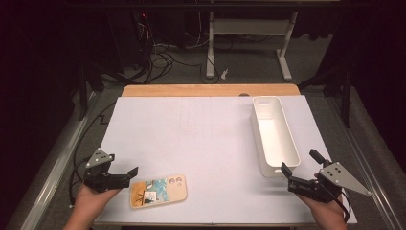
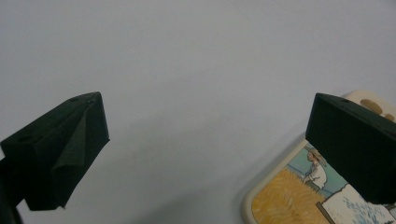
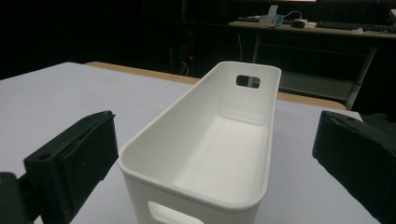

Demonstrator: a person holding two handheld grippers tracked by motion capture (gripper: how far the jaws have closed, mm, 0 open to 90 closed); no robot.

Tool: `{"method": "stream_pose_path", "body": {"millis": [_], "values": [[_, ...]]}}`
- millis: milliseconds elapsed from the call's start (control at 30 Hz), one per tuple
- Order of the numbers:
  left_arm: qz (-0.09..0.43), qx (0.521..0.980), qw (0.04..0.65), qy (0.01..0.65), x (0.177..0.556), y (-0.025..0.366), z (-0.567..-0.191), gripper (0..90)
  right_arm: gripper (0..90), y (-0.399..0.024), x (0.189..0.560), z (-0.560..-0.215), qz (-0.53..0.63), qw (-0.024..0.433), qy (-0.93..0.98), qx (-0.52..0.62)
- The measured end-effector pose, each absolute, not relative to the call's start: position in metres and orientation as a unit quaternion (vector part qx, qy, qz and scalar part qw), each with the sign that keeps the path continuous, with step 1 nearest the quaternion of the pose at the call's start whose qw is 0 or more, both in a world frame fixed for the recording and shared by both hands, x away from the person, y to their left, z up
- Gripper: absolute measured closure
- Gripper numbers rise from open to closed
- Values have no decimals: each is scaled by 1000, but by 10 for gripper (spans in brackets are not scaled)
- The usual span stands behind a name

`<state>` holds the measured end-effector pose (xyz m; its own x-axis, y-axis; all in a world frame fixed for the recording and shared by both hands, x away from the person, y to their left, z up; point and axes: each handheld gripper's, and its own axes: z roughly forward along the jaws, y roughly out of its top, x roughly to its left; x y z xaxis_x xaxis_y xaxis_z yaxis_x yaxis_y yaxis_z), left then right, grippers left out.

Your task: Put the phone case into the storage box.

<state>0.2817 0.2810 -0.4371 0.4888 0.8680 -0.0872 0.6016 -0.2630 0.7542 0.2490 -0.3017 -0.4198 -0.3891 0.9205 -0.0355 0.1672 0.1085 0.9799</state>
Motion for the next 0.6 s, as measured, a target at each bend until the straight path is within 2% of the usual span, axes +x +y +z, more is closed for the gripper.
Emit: {"method": "stream_pose_path", "body": {"millis": [167, 400, 600], "values": [[148, 787, 362, 477, 284, 280, -436, 7, 6, -301, 249, -420, 520, 361, 652, 417], [136, 823, 313, 455, 288, 275, -436, 7, 6, -302, 249, -420, 521, 361, 651, 419], [117, 839, 295, 442, 292, 271, -435, 7, 6, -303, 248, -419, 521, 360, 650, 420]]}}
